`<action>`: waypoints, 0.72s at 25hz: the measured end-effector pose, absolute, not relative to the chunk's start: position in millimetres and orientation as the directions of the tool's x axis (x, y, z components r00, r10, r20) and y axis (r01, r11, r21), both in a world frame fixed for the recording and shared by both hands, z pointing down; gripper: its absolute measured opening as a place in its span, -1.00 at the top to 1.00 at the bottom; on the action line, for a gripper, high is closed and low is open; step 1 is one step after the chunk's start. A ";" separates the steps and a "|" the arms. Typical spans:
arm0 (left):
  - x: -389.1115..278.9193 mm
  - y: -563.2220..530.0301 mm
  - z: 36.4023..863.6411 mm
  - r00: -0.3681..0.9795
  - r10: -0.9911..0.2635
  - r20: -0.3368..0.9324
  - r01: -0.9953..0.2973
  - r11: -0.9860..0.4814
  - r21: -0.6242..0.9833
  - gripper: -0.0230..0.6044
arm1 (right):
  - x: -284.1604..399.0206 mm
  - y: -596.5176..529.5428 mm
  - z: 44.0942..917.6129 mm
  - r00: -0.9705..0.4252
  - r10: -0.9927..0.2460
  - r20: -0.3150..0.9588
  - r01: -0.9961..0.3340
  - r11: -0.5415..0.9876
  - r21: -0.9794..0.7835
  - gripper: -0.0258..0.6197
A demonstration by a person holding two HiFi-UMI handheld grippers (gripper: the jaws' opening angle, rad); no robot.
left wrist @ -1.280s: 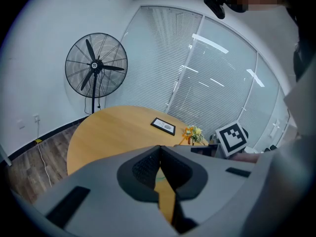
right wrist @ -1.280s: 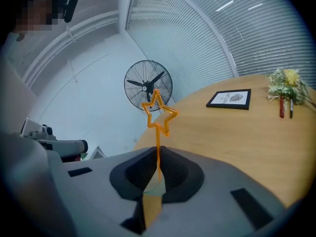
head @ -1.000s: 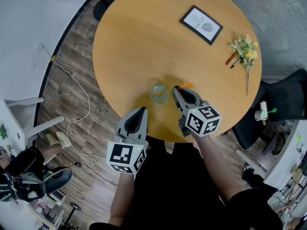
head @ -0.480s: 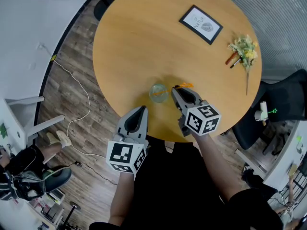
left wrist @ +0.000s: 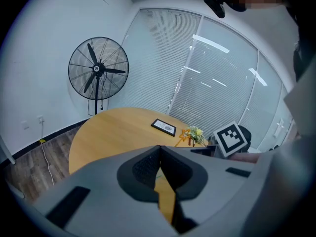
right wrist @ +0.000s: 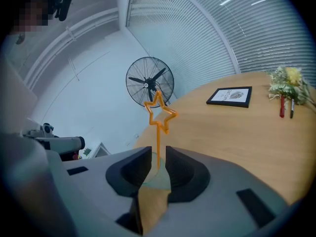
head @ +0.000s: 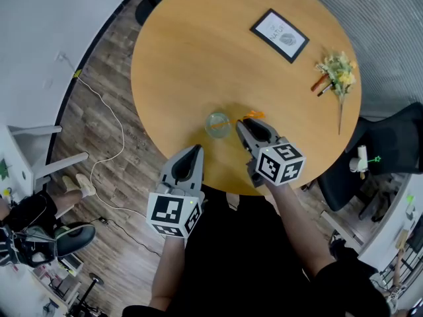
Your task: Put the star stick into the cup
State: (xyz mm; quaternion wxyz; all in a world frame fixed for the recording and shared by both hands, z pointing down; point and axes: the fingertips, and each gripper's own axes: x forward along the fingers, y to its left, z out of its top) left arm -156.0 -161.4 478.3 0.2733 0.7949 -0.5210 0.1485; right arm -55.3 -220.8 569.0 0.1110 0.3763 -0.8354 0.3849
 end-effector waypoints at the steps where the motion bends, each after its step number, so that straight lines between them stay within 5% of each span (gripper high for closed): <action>1: -155.3 -159.6 477.5 0.407 -0.751 0.520 -0.912 -0.302 0.278 0.93 | -53.7 -219.9 568.7 -0.695 -0.540 0.475 -0.712 0.423 -0.561 0.62; 18: -115.0 -110.3 460.3 0.290 -0.825 0.486 -0.951 -0.192 0.242 0.93 | -19.5 -185.7 539.2 -0.785 -0.452 0.424 -0.620 0.551 -0.559 0.64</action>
